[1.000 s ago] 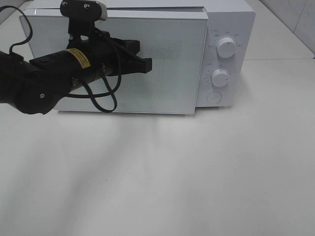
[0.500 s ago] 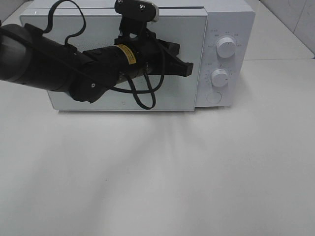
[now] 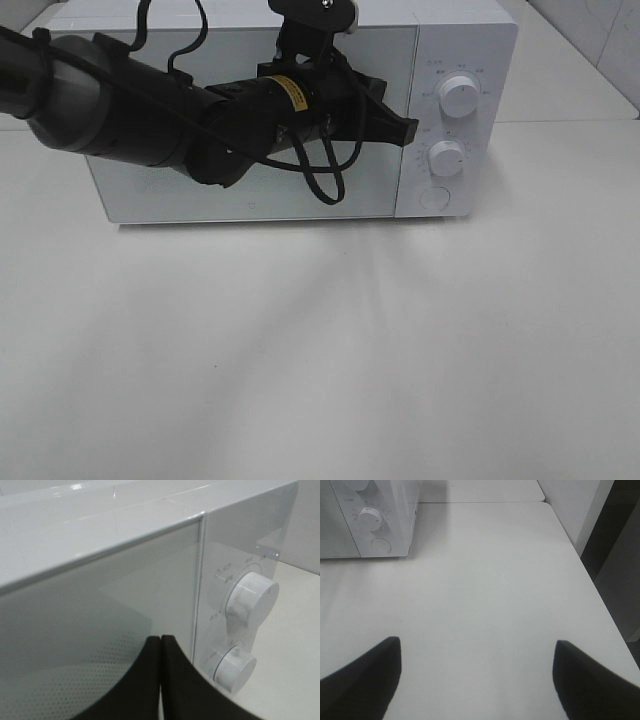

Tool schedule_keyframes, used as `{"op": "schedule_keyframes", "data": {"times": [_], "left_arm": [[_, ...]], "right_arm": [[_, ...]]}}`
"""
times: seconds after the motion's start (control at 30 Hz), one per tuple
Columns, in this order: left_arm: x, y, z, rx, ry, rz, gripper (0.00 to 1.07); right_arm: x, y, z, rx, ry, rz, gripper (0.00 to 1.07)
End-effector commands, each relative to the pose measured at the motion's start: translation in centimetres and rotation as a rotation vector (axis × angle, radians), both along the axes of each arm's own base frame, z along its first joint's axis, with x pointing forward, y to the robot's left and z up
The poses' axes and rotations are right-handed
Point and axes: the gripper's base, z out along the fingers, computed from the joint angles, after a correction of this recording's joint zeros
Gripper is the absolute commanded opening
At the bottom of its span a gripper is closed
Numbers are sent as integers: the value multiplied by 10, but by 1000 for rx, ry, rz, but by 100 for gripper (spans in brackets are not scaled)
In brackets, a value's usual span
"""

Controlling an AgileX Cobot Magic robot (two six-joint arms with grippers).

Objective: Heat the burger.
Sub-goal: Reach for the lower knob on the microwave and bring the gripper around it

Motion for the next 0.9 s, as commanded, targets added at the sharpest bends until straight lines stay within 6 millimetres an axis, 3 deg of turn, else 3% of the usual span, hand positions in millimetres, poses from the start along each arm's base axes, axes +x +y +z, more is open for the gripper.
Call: {"op": "schedule_keyframes", "data": {"times": [0.03,0.27,0.3,0.4,0.43,0.47,0.5,0.53,0.57,0.6,0.63,0.9], "left_arm": [[12,9,12,-85,20,84,0],[-21,-14,24,-17,121,-10,0],[-29,-18,26,8,153,-31,8],[-34,-20,28,22,172,-42,15],[-42,-22,28,67,221,-64,31],[-45,-22,29,87,244,-71,40],[-45,-22,29,87,244,-71,40],[-54,-22,27,142,314,-89,62],[-59,-22,27,167,346,-97,71],[-59,-22,27,167,346,-97,71],[-66,-20,24,230,410,-114,80],[-92,0,2,537,723,-149,81]], "right_arm": [[-4,0,0,-3,-40,1,76],[-4,0,0,-3,-40,1,76],[-4,0,0,-3,-40,1,76],[-4,0,0,-3,-40,1,76],[-4,0,0,-3,-40,1,76],[-4,0,0,-3,-40,1,76],[-4,0,0,-3,-40,1,76],[-4,0,0,-3,-40,1,76],[-4,0,0,-3,-40,1,76],[-4,0,0,-3,-40,1,76],[-4,0,0,-3,-40,1,76],[-4,0,0,-3,-40,1,76]]}}
